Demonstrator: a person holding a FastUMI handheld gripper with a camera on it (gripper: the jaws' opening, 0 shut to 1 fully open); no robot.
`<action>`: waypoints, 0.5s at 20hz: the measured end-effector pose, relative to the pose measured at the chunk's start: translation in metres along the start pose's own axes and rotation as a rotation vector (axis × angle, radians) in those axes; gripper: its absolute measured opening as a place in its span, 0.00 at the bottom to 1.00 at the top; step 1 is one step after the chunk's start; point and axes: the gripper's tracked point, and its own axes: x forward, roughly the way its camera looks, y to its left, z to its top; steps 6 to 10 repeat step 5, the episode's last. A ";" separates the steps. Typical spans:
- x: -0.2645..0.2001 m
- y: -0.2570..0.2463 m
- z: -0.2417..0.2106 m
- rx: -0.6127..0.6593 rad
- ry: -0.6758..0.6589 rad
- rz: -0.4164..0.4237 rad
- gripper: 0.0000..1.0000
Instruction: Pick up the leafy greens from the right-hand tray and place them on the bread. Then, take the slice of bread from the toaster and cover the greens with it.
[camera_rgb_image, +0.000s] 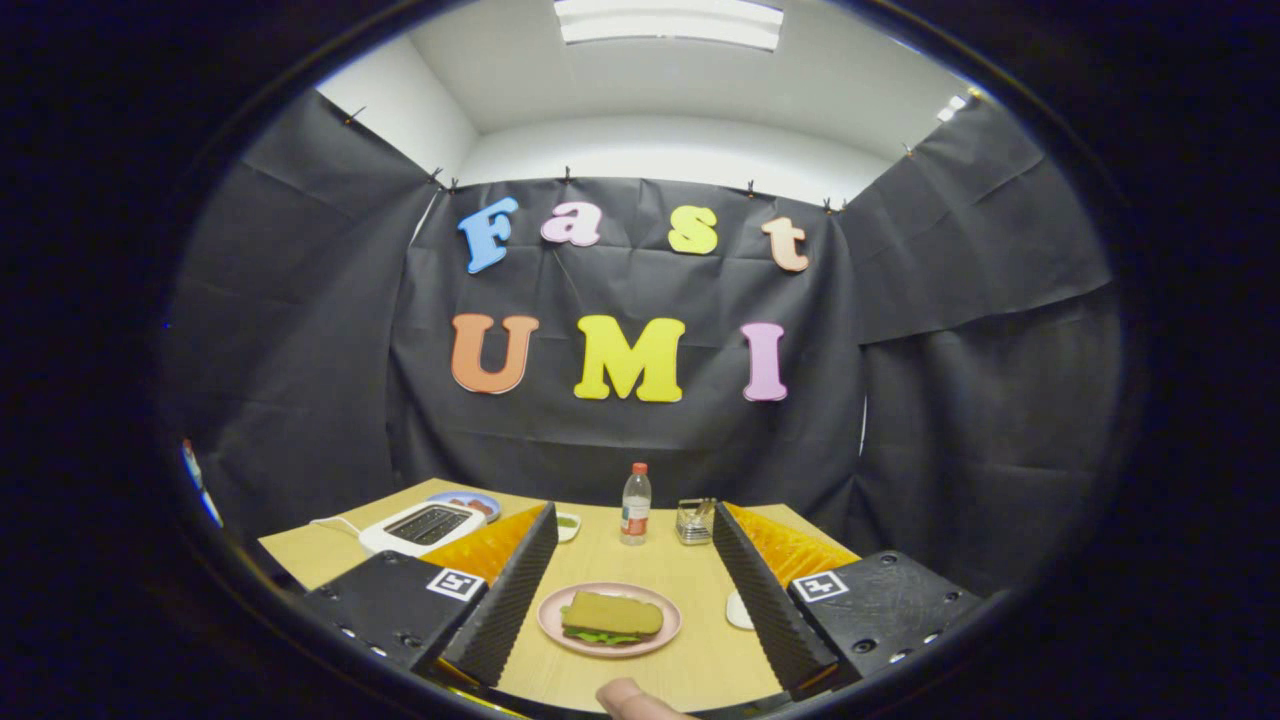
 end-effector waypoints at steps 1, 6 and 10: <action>0.001 -0.002 0.001 -0.002 -0.003 -0.002 0.96; 0.002 -0.006 0.001 -0.005 0.004 -0.008 0.96; 0.002 -0.006 0.001 -0.005 0.004 -0.008 0.96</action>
